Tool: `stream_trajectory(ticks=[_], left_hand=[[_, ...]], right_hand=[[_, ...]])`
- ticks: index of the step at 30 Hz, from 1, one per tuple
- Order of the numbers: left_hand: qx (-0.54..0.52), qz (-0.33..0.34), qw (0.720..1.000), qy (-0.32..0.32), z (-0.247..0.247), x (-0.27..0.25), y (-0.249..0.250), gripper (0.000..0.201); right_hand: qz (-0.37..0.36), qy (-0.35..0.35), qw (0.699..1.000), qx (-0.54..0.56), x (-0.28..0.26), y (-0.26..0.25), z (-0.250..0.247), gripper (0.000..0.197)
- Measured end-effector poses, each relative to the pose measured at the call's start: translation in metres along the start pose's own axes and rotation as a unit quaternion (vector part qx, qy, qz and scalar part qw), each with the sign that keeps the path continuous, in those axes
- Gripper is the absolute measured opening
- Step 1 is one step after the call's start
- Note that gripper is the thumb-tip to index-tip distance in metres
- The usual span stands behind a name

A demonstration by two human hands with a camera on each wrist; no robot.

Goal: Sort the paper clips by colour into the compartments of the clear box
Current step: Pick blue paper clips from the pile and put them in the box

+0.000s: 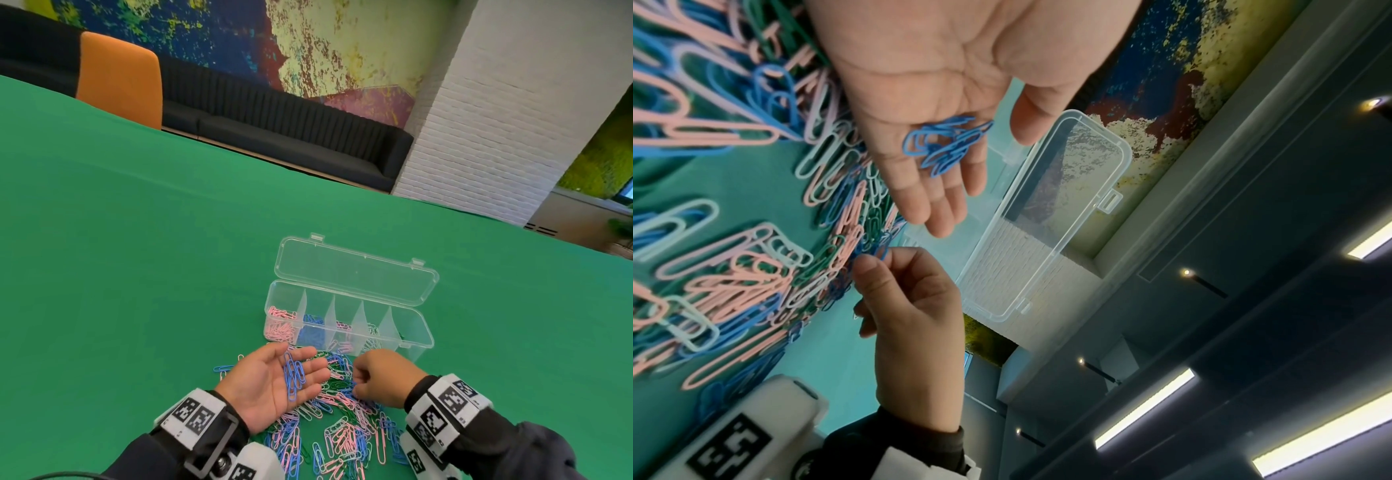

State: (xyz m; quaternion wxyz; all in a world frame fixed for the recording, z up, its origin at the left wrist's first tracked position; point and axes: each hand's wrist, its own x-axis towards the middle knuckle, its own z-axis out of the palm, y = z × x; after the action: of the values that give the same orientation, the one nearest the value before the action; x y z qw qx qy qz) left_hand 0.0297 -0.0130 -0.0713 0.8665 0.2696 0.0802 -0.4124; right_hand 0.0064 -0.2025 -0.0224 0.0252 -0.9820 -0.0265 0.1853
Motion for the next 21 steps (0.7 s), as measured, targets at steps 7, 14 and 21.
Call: stream_trajectory(ticks=[7,14,21], left_hand=[[0.009,0.002,1.000,0.003,-0.001,0.000,0.000,0.042],[0.009,-0.008,1.000,0.007,-0.001,0.000,-0.001,0.044],[0.002,-0.009,1.000,0.005,-0.001,0.000,0.000,0.044]], right_hand=[[-0.017,0.021,0.997,0.079,-0.005,0.002,-0.013,0.029],[-0.036,0.030,0.970,0.239,-0.009,-0.006,-0.030,0.014],[-0.027,0.008,0.999,0.037,-0.006,-0.004,-0.004,0.015]])
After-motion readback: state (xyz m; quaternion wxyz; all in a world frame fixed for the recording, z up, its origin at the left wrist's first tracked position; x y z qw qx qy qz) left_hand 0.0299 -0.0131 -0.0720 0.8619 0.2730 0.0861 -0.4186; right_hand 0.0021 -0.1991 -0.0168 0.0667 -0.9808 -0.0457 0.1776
